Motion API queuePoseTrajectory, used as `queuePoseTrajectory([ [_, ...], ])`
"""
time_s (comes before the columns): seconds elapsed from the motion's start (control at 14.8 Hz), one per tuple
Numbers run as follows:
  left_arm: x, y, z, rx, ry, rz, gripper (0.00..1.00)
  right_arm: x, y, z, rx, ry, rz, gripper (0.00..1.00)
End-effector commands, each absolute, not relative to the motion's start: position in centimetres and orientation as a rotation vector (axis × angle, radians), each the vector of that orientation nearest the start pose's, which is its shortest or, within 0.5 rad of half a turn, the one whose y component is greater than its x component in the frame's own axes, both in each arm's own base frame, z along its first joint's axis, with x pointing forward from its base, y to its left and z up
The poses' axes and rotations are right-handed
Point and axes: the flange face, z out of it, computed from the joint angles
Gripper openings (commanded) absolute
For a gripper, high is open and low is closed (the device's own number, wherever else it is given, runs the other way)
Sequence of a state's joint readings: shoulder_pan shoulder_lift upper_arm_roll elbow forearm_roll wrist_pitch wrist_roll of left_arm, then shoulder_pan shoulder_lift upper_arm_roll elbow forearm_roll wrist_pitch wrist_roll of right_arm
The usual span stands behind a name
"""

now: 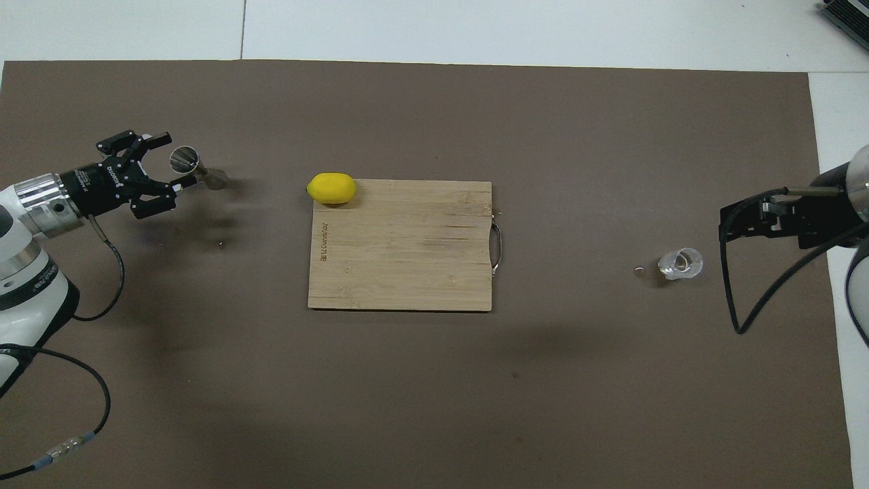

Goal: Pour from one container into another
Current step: 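Close the left gripper around the dark metal cup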

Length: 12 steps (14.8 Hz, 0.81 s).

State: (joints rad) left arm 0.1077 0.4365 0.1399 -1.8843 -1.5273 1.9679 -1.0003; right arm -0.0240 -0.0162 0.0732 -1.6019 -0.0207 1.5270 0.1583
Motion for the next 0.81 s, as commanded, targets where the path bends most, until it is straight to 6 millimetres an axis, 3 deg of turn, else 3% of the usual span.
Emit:
queuePoseTrajectory([
  [0.0,63.45,8.31,29.30,0.896,1.789,-0.765,0.73,54.23,2.57,61.40,-3.163,0.195,0.098,1.00],
  [0.41,63.36,8.39,29.27,0.894,1.791,-0.765,0.67,54.23,2.57,61.40,-3.162,0.197,0.098,1.00],
  [0.47,63.35,8.37,29.27,0.895,1.790,-0.767,0.59,54.23,2.57,61.40,-3.163,0.195,0.098,1.00],
  [0.54,63.34,8.45,29.38,0.893,1.789,-0.767,0.42,54.23,2.57,61.40,-3.163,0.195,0.098,1.00],
  [0.61,63.34,8.41,29.39,0.894,1.787,-0.770,0.10,54.25,2.57,61.41,-3.162,0.195,0.095,1.00],
  [0.68,63.32,8.35,29.40,0.895,1.785,-0.775,0.00,54.23,2.57,61.40,-3.163,0.195,0.098,1.00],
  [0.74,63.39,8.30,29.53,0.897,1.783,-0.781,0.00,54.23,2.57,61.40,-3.163,0.195,0.098,1.00],
])
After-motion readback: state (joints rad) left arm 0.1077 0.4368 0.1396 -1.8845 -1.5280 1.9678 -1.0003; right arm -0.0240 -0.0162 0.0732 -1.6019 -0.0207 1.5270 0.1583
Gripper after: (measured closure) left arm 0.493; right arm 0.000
